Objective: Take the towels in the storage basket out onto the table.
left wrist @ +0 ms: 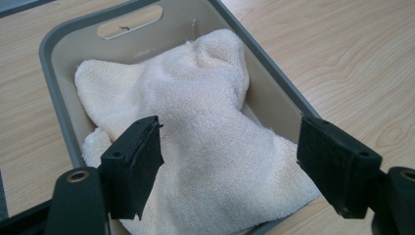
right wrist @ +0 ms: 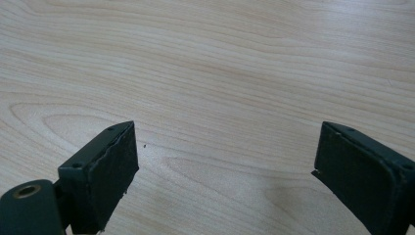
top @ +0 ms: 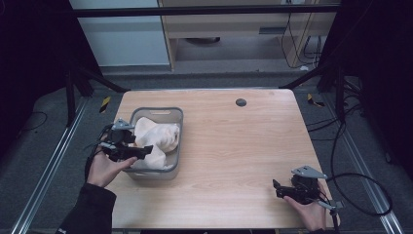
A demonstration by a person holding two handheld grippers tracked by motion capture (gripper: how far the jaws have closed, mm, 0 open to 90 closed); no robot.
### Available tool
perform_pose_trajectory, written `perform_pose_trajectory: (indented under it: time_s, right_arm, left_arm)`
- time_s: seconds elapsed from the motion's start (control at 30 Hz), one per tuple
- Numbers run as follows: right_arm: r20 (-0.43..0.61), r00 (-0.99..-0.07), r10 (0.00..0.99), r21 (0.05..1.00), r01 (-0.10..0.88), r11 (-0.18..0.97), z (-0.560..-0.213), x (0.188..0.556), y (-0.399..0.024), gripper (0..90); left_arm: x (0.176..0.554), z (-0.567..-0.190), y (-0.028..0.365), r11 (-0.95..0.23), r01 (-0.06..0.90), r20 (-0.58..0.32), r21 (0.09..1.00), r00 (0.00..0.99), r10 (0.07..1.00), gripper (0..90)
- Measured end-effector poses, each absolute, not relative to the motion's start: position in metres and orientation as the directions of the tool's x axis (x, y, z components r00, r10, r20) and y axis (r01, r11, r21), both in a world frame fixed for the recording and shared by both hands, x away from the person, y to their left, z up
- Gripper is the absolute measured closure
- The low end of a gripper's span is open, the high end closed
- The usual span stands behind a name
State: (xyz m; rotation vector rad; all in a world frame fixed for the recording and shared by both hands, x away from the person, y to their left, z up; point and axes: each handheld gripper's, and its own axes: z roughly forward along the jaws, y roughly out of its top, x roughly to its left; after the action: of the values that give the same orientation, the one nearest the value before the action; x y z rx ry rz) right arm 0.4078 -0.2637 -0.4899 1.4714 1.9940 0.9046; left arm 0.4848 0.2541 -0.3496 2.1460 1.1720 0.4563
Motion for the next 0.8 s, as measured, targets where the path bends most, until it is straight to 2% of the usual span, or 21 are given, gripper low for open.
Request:
perform_pose_trajectory:
  time_s: [0.8]
  right_arm:
    - [-0.005,-0.303,0.953,0.744,0.636,0.206,-0.492,0.410,-0.266,7.9]
  left_arm:
    - [0.510,-0.355,0.237,-0.474,0.681,0.031,0.557,0.554,0.832,22.2]
